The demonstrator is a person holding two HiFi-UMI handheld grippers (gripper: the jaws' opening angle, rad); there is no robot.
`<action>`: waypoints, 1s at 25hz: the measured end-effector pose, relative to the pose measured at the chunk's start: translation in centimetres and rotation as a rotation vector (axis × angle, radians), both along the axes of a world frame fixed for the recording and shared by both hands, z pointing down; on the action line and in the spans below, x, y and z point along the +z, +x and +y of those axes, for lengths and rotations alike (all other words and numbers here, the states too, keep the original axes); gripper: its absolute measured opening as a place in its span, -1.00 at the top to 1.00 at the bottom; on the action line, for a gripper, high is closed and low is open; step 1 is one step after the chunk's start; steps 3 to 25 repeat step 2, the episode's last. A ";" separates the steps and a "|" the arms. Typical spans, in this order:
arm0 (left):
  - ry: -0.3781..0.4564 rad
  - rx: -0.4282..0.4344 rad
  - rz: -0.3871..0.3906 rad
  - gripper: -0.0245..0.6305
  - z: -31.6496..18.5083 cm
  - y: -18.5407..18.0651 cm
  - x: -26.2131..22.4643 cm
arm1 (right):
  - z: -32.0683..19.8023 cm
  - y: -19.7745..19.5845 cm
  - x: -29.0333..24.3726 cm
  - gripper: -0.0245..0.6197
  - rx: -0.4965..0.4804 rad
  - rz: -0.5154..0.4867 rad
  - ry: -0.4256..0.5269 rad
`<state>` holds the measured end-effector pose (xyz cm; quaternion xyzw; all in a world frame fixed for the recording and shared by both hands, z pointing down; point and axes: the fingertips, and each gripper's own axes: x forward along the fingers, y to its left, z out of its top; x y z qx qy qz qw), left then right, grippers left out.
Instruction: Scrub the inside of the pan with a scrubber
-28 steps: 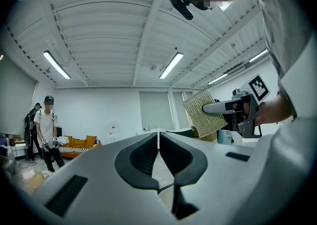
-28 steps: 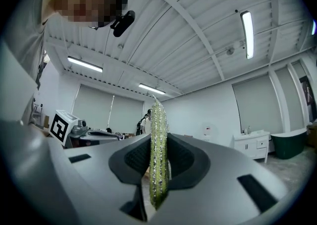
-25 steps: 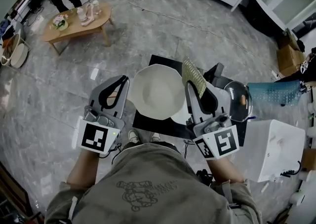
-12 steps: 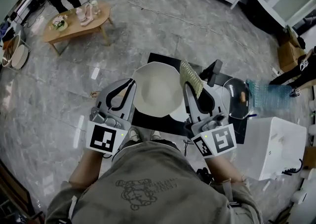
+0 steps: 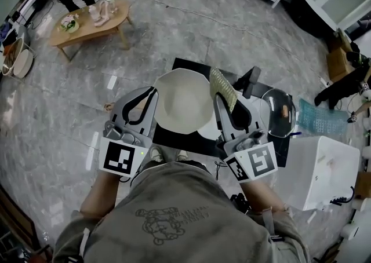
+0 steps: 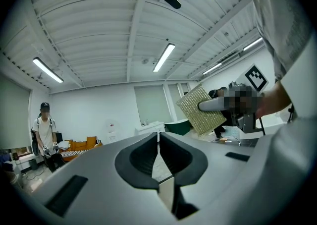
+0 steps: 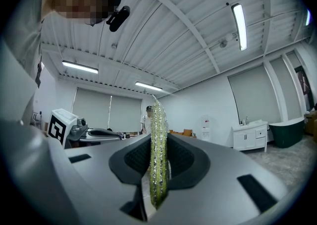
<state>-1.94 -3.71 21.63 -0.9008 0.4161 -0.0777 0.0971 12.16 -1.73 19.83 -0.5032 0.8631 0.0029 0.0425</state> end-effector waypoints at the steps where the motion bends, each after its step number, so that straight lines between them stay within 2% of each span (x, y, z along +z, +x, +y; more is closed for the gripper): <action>1: 0.003 0.001 -0.001 0.84 -0.1 0.2 -0.1 | 0.0 0.1 0.0 0.69 0.000 0.000 0.002; 25: 0.007 0.001 -0.002 0.84 -0.1 0.3 -0.1 | -0.1 0.2 -0.1 0.69 0.001 0.000 0.003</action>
